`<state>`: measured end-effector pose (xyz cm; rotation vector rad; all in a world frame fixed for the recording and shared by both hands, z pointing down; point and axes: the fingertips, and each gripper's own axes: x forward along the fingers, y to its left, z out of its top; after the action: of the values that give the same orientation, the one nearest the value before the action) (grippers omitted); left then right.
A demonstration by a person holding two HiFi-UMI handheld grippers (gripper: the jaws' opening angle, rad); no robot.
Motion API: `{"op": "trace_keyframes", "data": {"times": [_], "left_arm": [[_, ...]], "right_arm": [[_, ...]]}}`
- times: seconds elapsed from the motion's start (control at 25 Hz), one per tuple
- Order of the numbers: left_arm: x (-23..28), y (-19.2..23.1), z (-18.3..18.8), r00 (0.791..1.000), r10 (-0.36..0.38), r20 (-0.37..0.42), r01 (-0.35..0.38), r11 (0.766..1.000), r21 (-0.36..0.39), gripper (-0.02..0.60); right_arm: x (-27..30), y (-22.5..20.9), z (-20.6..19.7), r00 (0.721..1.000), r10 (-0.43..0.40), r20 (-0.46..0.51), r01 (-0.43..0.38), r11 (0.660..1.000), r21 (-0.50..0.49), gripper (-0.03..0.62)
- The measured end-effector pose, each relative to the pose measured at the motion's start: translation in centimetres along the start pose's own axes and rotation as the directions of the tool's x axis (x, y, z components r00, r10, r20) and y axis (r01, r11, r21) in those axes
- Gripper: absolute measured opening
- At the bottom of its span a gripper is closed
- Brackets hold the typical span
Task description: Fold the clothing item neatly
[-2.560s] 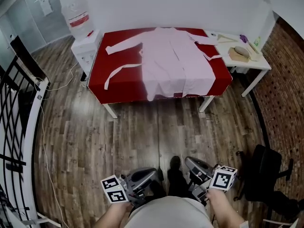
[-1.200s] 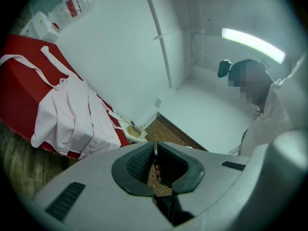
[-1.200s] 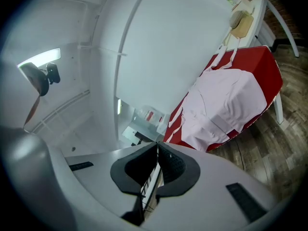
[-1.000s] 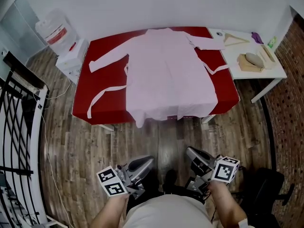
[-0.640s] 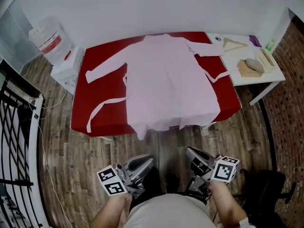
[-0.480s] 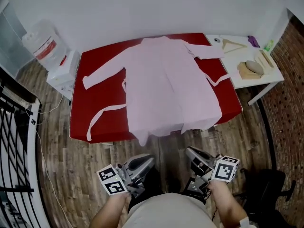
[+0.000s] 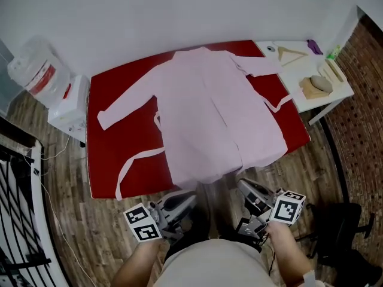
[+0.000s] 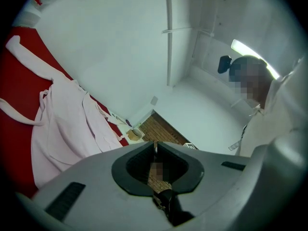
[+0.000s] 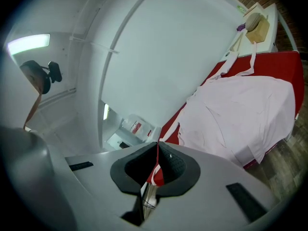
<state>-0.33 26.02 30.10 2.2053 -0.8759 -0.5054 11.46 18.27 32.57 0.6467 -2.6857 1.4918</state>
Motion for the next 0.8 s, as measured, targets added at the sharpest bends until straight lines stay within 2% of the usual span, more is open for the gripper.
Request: {"op": "trace_keyframes", "data": {"times": [0.2, 0.44, 0.6, 0.8], "left_arm": [[-0.3, 1.8, 1.7, 1.0, -0.018, 0.001, 0.018, 1.0, -0.008, 0.003], [1.5, 3.6, 2.0, 1.0, -0.016, -0.021, 0.015, 1.0, -0.02, 0.003], [3.7, 5.2, 2.7, 0.999, 0.009, -0.044, -0.009, 1.0, -0.007, 0.003], [7.4, 7.5, 4.9, 0.998, 0.044, -0.054, -0.042, 0.998, 0.046, 0.003]], "right_arm": [[1.4, -0.5, 0.9, 0.999, -0.045, 0.013, 0.045, 0.999, -0.017, 0.014], [1.3, -2.3, 2.9, 0.995, -0.098, 0.029, 0.099, 0.994, -0.039, 0.014], [1.5, -4.8, 5.9, 0.992, -0.118, 0.037, 0.12, 0.991, -0.064, 0.014], [2.0, -9.1, 11.0, 0.992, -0.123, 0.036, 0.126, 0.987, -0.096, 0.014]]}}
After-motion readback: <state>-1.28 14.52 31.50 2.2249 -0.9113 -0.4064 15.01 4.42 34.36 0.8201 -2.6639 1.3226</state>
